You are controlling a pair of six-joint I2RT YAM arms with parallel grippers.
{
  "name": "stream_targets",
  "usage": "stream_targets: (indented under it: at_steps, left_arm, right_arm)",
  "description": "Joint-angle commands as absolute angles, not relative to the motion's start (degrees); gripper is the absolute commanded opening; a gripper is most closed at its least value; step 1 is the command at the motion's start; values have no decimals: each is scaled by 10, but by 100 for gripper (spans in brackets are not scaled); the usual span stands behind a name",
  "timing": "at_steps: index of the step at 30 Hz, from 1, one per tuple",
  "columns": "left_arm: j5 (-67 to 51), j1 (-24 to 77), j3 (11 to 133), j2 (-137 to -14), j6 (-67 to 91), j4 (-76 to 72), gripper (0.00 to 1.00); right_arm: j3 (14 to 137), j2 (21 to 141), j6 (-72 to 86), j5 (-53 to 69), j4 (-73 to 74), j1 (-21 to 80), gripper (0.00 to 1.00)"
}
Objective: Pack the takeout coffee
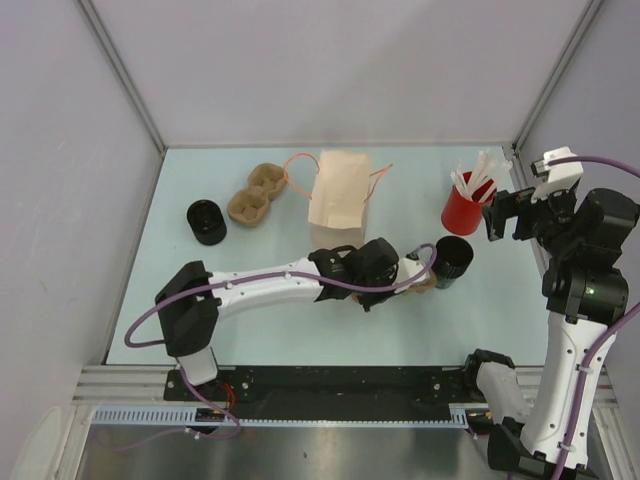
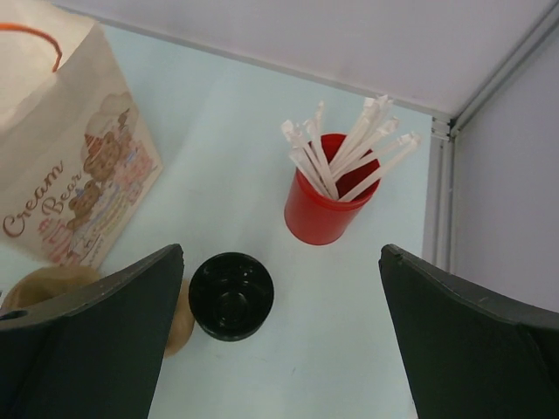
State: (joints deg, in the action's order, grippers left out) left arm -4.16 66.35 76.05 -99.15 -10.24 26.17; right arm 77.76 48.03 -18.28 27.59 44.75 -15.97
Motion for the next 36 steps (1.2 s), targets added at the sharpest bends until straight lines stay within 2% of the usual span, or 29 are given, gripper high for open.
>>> stream_targets:
  at_steps: [1,14,27,33,35,36]
  left_arm:
    - [-3,637,757,-1000,-78,245,3]
    - [35,604,754,-1039,-69,241,2]
    - [70,546,833,-1108,-7,272,4]
    - [26,546,881,-1134,-4,287,20]
    - [8,546,891,-1131,-4,287,34]
    - [4,546,894,-1129,-4,287,45]
  right_arm:
    - [769,479,-195,305,455,-140,100]
    - [751,486,-188,249,449,-41,100]
    - [737,519,-164,221,417,-2,100]
    - [737,534,-156,193,403,29,100]
    - [737,538,-151,180,395,32,100]
    - [737,541,-149,177,393,34,100]
